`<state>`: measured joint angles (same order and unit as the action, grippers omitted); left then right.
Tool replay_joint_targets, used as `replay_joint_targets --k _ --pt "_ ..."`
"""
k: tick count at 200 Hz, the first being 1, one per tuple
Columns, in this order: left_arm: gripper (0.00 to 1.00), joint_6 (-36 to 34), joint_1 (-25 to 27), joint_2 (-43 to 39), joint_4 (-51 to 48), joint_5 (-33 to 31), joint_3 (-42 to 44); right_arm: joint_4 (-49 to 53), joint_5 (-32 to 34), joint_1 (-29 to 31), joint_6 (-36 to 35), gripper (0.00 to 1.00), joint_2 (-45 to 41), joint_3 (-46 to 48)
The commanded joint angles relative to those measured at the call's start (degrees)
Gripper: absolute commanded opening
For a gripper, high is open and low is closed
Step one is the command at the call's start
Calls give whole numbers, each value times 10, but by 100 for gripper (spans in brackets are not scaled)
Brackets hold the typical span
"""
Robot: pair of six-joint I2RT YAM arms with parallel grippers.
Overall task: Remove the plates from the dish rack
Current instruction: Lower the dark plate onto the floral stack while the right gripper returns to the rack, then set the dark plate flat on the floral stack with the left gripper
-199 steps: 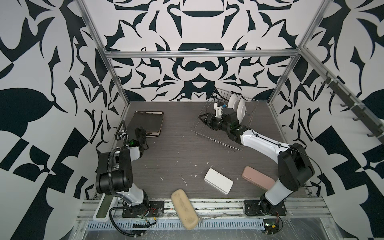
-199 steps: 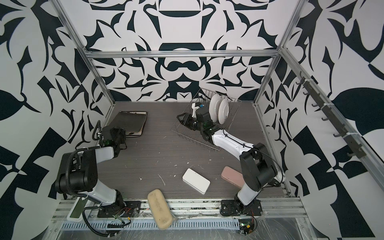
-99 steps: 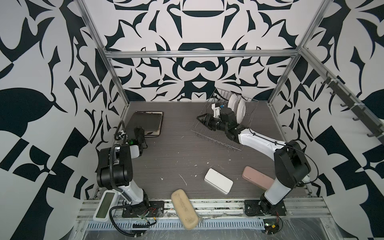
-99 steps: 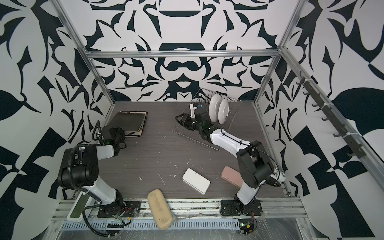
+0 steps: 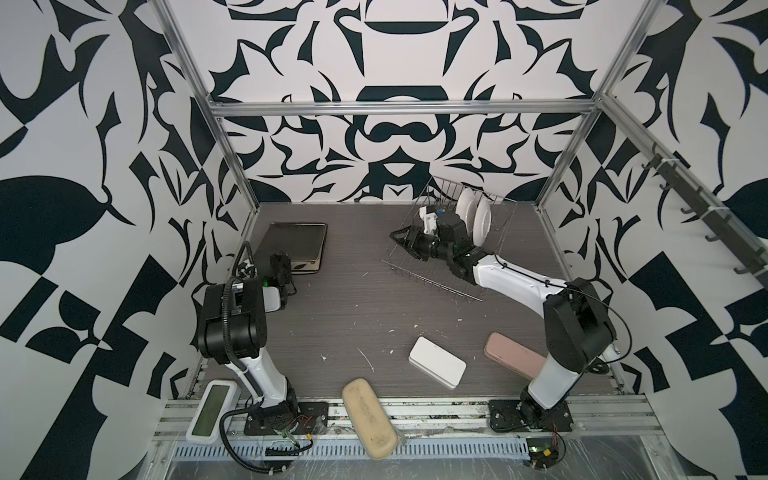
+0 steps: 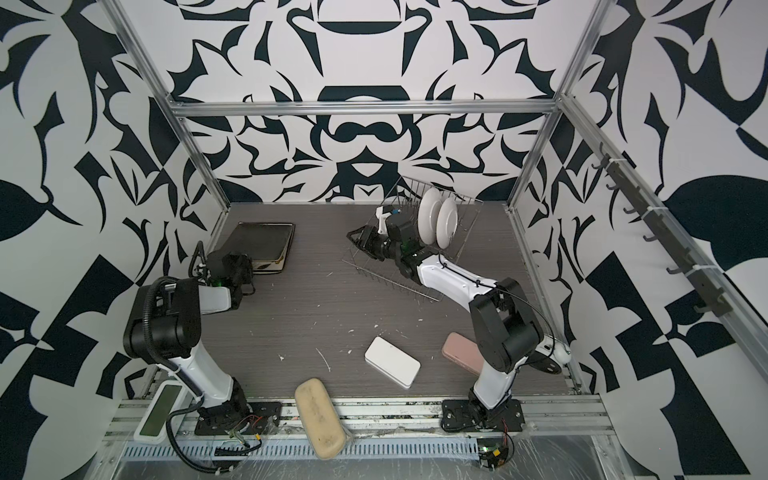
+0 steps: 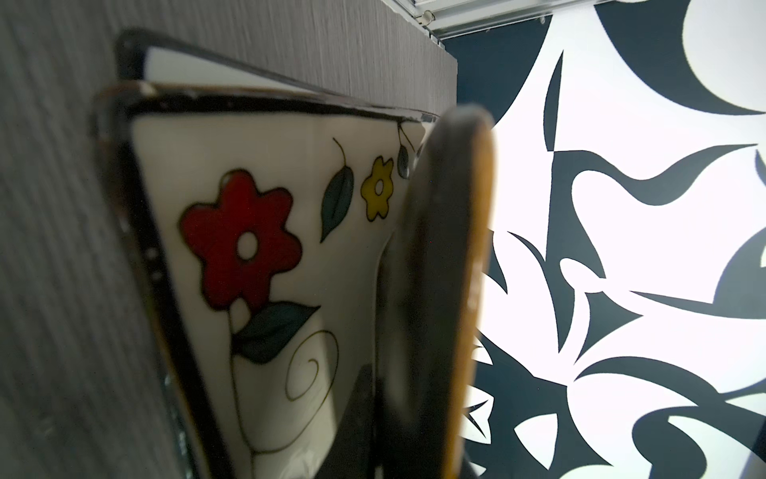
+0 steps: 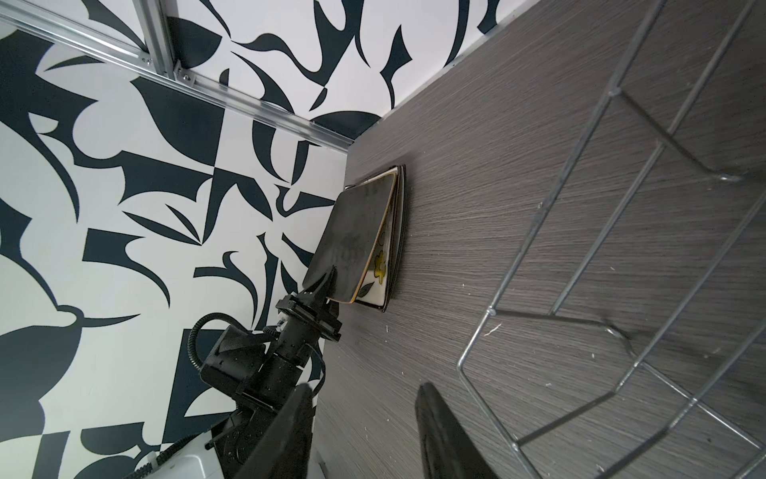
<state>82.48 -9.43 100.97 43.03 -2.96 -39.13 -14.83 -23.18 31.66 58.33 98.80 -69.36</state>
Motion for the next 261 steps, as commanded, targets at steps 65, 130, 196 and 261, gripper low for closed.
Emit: replay_joint_targets --k 65,130,196,261 --pt "16 -7 -3 -25 48 -3 -33 11 7 5 -2 43 -9 -26" --pt "33 4 -3 -19 35 1 -30 13 5 5 -1 42 -11 -25" --pt "51 -12 -3 -26 -3 4 -38 10 4 5 3 42 -11 -20" --pt "65 -32 -3 -40 -48 8 -51 11 5 5 3 41 -16 -19"
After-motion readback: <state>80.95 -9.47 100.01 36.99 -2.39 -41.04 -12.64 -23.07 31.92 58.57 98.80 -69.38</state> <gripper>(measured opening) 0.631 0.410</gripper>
